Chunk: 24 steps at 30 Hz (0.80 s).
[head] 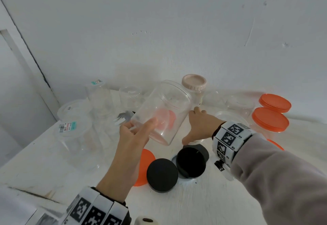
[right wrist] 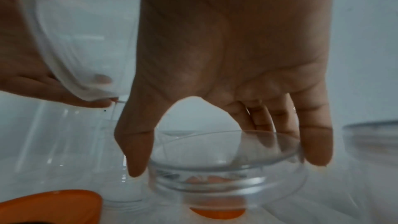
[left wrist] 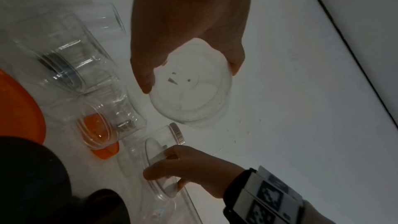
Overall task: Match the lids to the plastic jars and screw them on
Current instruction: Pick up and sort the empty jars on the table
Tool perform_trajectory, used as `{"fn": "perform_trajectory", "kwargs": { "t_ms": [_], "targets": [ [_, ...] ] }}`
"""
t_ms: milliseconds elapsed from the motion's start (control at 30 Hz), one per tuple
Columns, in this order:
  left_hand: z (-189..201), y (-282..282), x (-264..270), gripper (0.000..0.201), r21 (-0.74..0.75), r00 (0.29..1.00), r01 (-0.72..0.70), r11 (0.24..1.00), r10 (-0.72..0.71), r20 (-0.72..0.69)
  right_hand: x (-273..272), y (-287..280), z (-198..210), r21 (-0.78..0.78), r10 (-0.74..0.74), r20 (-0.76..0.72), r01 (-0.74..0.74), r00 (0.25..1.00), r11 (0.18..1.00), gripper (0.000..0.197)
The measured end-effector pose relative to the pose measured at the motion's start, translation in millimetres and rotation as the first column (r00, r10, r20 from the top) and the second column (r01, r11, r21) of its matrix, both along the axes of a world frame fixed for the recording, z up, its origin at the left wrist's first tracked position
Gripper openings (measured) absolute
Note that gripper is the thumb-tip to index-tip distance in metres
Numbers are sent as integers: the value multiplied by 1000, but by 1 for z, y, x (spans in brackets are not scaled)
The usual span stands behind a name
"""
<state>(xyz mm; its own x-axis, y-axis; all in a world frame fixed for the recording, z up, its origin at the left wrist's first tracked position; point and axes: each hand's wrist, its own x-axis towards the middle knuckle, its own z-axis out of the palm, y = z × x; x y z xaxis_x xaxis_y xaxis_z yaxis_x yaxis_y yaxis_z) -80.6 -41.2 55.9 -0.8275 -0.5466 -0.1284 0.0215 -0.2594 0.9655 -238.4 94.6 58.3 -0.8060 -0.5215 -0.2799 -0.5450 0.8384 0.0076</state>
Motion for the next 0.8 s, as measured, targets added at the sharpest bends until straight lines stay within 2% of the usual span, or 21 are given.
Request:
{"fn": "perform_trajectory", "kwargs": {
  "t_ms": [100, 233, 333, 367, 500, 633, 800],
  "targets": [
    [2, 1, 3, 91, 72, 999, 40, 997, -38, -27, 16, 13, 6, -15, 77, -19, -78, 997, 997, 85],
    [-3, 0, 5, 77, 141, 994, 111, 984, -106, -41, 37, 36, 11, -85, 155, -7, -155, 988, 984, 92],
    [-6, 4, 4, 44, 176, 990, 141, 974, -139, -26, 51, 58, 15, -123, 208, 45, -202, 977, 972, 102],
    [-6, 7, 5, 38, 173, 986, 165, 971, -163, -25, 55, 66, 16, -133, 213, 55, -204, 976, 970, 104],
    [-14, 17, 5, 60, 95, 964, 260, 961, -263, 23, 65, 102, 15, -171, 183, 101, -164, 978, 971, 105],
    [-18, 38, 2, 85, 29, 931, 351, 936, -352, 93, 68, 137, 16, -225, 95, 159, -58, 983, 973, 106],
    [-18, 68, -9, 89, 19, 859, 494, 869, -491, 144, 66, 185, 23, -309, -2, 287, 94, 958, 946, 109]
  ]
}}
